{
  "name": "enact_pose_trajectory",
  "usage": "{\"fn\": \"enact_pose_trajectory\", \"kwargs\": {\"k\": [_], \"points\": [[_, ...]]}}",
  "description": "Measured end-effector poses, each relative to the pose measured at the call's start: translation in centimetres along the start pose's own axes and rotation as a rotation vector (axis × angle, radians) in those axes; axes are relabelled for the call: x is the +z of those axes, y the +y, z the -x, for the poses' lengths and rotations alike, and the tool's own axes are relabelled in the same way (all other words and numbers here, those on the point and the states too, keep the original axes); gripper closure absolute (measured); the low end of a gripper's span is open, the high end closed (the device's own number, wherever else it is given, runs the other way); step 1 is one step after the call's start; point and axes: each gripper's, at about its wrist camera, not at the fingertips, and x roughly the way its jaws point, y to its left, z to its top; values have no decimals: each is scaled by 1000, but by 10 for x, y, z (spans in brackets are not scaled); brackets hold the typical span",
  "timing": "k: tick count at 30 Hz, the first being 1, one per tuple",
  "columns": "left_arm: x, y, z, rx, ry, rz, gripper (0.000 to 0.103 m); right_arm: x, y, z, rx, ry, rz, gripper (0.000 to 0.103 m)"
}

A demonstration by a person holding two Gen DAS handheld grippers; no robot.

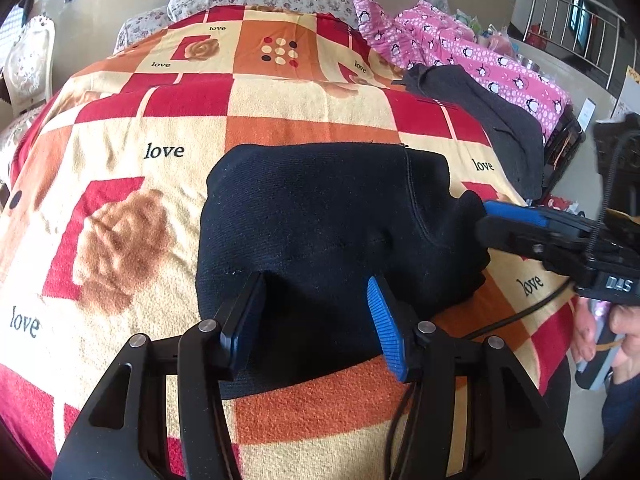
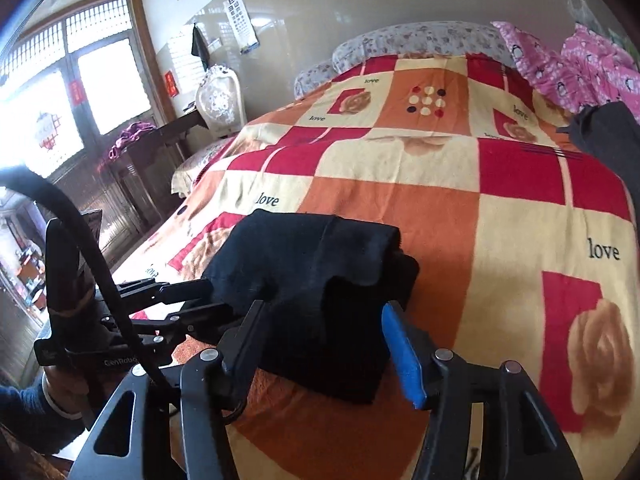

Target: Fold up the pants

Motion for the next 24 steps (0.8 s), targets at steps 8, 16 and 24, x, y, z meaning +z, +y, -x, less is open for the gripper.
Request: {"fn": "enact_pose_trajectory", "kwargs": {"k": [8, 16, 24], "points": [[-1, 1, -1, -9, -2, 8, 48, -3, 11, -7, 11, 55, 41, 97], [0, -11, -5, 45, -3, -21, 44, -34, 2, -5, -108, 124, 22, 97], [1, -15, 4, 91, -20, -43, 44, -28, 16, 29, -203, 35, 12, 87]]}}
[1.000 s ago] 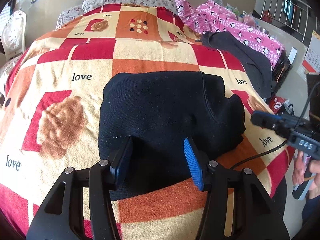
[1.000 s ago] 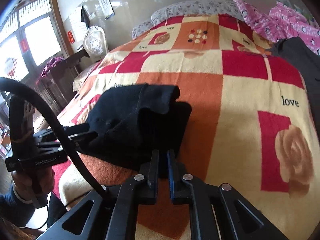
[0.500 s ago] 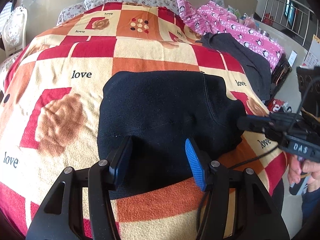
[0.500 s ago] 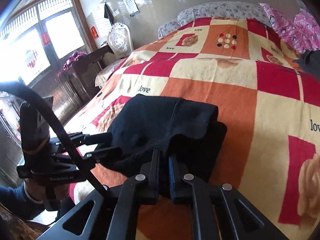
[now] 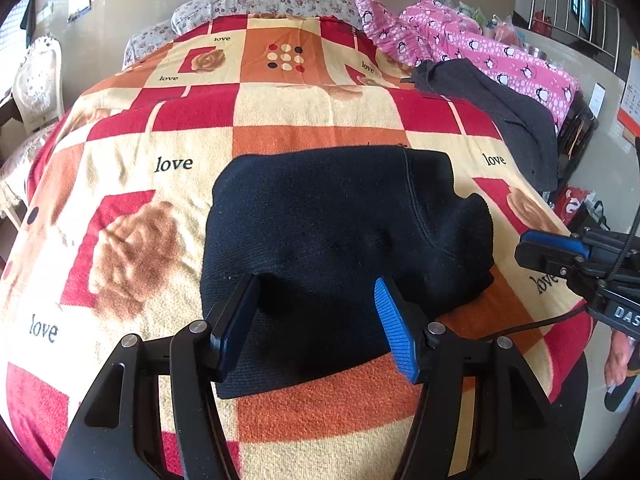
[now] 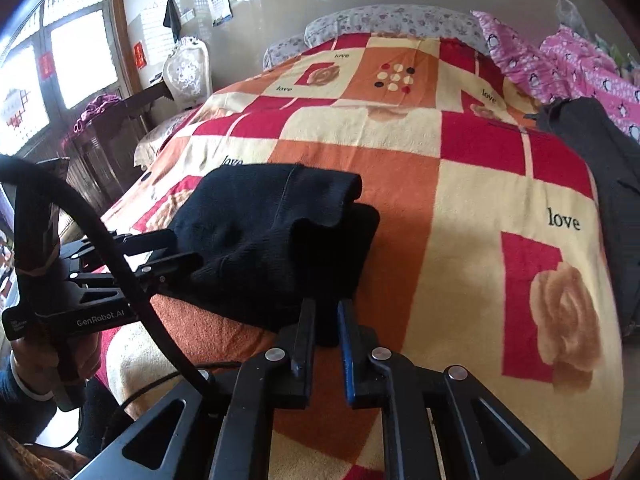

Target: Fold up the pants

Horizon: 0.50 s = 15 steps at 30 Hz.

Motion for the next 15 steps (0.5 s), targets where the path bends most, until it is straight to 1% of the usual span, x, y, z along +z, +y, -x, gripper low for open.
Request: {"fn": "enact_pose_trajectory", "kwargs": {"k": [2, 4, 7, 9, 11, 12, 13, 14, 15], "points": [[2, 3, 6, 13, -18, -3, 44, 5, 5, 5, 8, -30, -17, 62], [5, 9, 14, 24, -42, 9, 44, 11, 8, 8, 19, -63, -43, 55], [10, 23, 19, 10, -51, 52, 44, 22, 12, 4, 55, -87, -97, 54], [14, 34, 20, 3, -53, 90, 44, 32, 20, -8, 50, -79, -102, 54], [17, 43, 17, 10, -42, 116, 43, 41, 29, -25, 28, -66, -74, 54], [18, 47, 16, 14, -34, 123, 43, 42, 31, -33, 4, -53, -58, 54], [18, 50, 14, 19, -29, 127, 43, 41, 32, -43, -46, -22, -37, 54], [17, 53, 12, 29, -26, 130, 43, 38, 31, -53, -109, 24, -21, 54], [16, 56, 11, 42, -23, 131, 43, 31, 28, -60, -137, 64, -20, 54]]}}
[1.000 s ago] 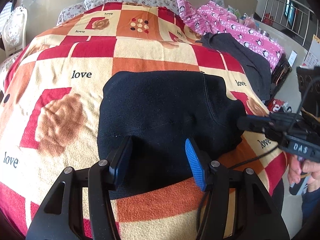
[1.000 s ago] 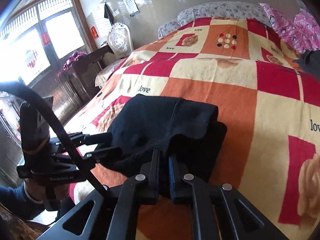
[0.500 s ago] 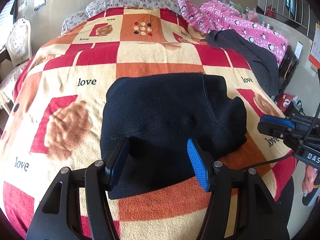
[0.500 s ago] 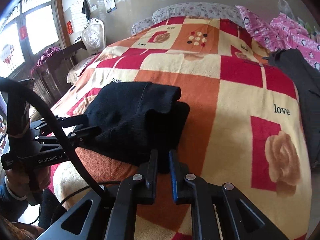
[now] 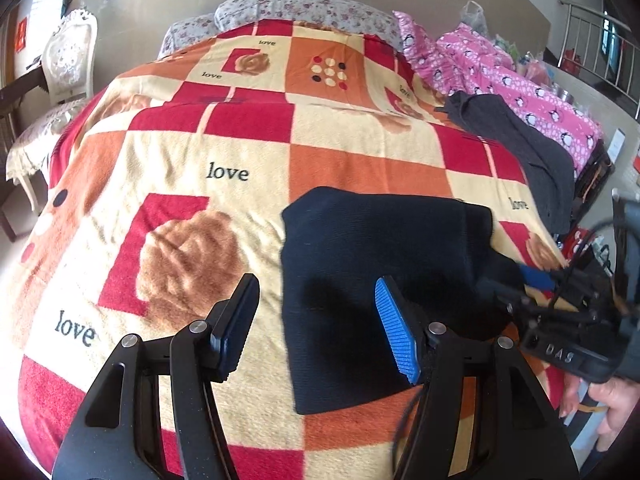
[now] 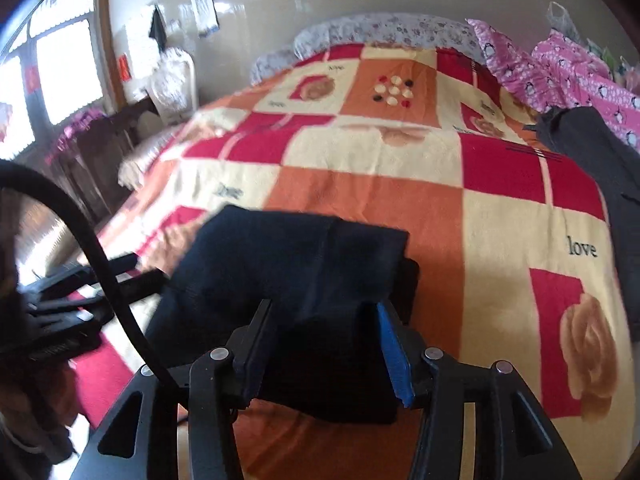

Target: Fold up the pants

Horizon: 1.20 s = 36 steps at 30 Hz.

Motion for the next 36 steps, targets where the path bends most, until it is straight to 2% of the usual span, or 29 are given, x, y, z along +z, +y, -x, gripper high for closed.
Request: {"fn": "enact_pose_trajectory", "kwargs": {"k": [2, 4, 5, 7, 9, 12, 15, 18, 19, 22, 23, 25, 26, 28, 32, 36], "points": [[-1, 7, -5, 9, 7, 13, 43, -14, -14, 0, 71, 3, -58, 54], [-2, 16, -11, -25, 20, 39, 43, -19, -29, 3, 129, 19, -127, 50], [-2, 19, -13, -64, 27, 56, 43, -19, -35, 3, 149, 22, -154, 45], [-2, 24, -21, -180, 56, 96, 41, -18, -47, 2, 212, 10, -201, 44], [-1, 24, -31, -236, 95, 120, 37, -16, -56, -4, 291, 2, -245, 44], [-1, 25, -41, -244, 120, 131, 34, -14, -62, -21, 342, 39, -276, 39], [-1, 28, -47, -259, 133, 161, 23, -17, -68, -36, 387, 64, -330, 28], [-3, 34, -59, -302, 171, 225, 22, -15, -68, -40, 436, 42, -332, 27], [-3, 36, -59, -315, 148, 241, 22, -15, -64, -41, 446, 31, -319, 27], [0, 27, -60, -286, 148, 201, 22, -12, -59, -39, 406, -5, -290, 38], [1, 23, -60, -288, 153, 186, 27, -12, -59, -35, 407, -23, -288, 45], [6, 18, -56, -289, 148, 171, 42, -11, -59, -28, 407, -52, -276, 57], [9, 15, -54, -286, 142, 157, 44, -11, -59, -24, 403, -57, -269, 59], [20, 10, -49, -286, 122, 132, 54, -7, -56, -17, 379, -69, -247, 62], [53, 7, -40, -340, 77, 125, 54, 13, -65, 2, 365, -141, -241, 62], [91, -7, -41, -291, 3, 56, 54, 48, -75, 6, 335, -192, -225, 62]]}}
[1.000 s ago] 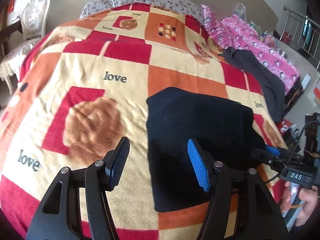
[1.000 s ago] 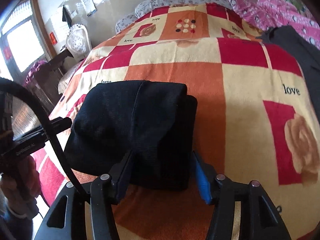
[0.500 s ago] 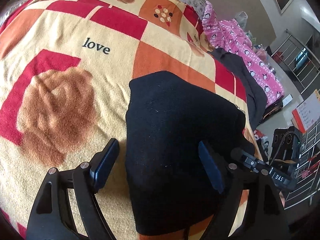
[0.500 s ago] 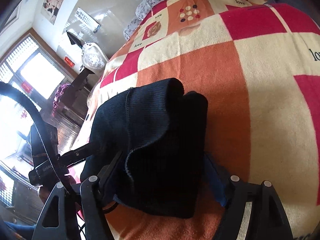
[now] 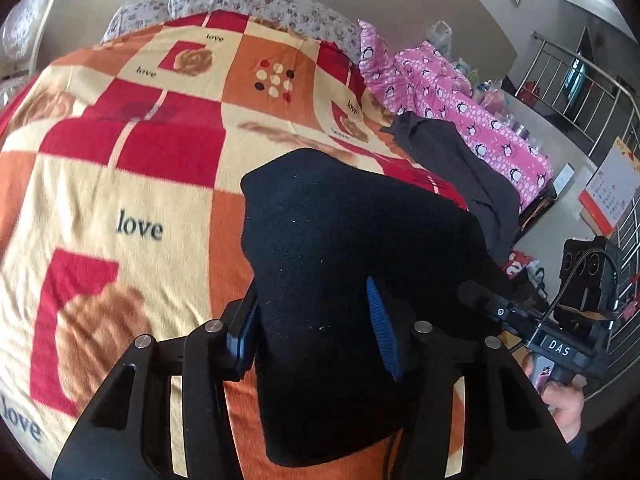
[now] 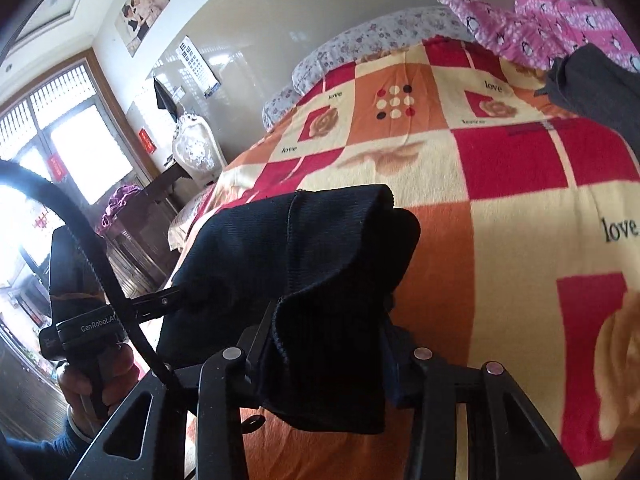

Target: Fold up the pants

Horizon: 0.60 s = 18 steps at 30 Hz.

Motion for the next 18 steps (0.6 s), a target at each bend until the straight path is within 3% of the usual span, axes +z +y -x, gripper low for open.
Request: {"fn": "enact_pose_trajectory", "kwargs": {"k": [6, 14, 18], "points": [[29, 4, -36, 36, 5, -8, 54, 35, -21, -27, -33, -11, -18, 62], [16, 21, -100, 141, 97, -14, 54, 23, -67, -84, -71, 106, -98, 61], [3, 31, -101, 156, 76, -10, 35, 10, -81, -87, -73, 118, -153, 49]]}}
